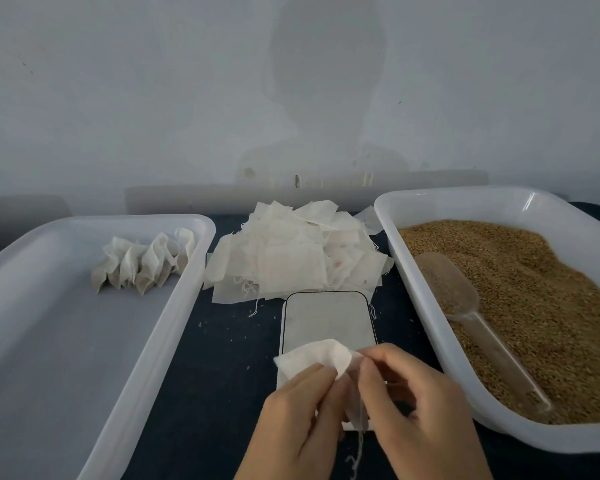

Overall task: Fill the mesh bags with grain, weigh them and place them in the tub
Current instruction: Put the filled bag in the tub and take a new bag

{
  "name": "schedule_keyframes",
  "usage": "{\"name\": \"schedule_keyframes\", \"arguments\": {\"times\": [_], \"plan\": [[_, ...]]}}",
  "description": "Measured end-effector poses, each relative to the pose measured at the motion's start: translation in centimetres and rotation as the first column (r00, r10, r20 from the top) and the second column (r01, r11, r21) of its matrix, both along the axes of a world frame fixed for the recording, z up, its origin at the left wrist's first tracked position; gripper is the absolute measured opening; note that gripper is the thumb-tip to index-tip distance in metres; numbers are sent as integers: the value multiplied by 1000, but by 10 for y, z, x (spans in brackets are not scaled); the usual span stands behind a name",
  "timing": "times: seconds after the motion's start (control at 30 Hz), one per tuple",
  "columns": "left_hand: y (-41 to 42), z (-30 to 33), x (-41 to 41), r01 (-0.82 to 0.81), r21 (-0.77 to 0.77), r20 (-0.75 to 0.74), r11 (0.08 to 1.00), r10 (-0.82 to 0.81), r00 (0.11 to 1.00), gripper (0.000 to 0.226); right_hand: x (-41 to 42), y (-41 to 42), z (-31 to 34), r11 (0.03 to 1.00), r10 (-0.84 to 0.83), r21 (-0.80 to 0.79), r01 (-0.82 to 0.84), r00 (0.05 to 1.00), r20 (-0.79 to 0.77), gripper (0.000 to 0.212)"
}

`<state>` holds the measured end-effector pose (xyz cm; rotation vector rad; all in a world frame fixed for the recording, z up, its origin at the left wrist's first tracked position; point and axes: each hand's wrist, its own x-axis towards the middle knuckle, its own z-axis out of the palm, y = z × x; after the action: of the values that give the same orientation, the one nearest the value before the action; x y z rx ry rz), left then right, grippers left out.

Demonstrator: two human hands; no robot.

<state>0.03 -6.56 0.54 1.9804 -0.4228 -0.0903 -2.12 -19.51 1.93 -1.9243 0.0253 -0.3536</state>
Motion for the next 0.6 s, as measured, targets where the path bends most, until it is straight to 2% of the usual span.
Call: {"name": "schedule_keyframes", "arguments": {"times": [0.1, 0.2, 0.3, 0.4, 0.47, 0.53, 0.6], "plan": [[0, 2, 3, -112, 10, 254, 994, 106, 962, 44, 4, -3, -1, 999, -39, -12, 39, 999, 1, 16], [-2, 4, 6, -234, 53, 413, 971, 192, 890, 31, 5, -2, -3, 994, -57, -90, 61, 997, 46, 19], [-2, 8, 6, -266, 8, 397, 964, 241, 886, 26, 3, 0, -6, 963, 18, -266, 41, 976, 216, 31], [4, 7, 10, -275, -74, 295, 959, 284, 912, 33, 2, 0, -1, 870, 149, -494, 2, 952, 266, 20], [6, 5, 12, -269, -53, 301, 962, 273, 914, 36, 2, 0, -1, 784, 190, -620, -13, 956, 221, 20], [7, 5, 13, -233, 49, 417, 971, 192, 888, 36, 2, 1, -1, 805, 161, -592, -45, 976, 145, 26], [6, 5, 11, -212, 181, 592, 960, 66, 803, 35, 3, 1, -2, 832, 120, -554, -29, 985, 128, 19]]}}
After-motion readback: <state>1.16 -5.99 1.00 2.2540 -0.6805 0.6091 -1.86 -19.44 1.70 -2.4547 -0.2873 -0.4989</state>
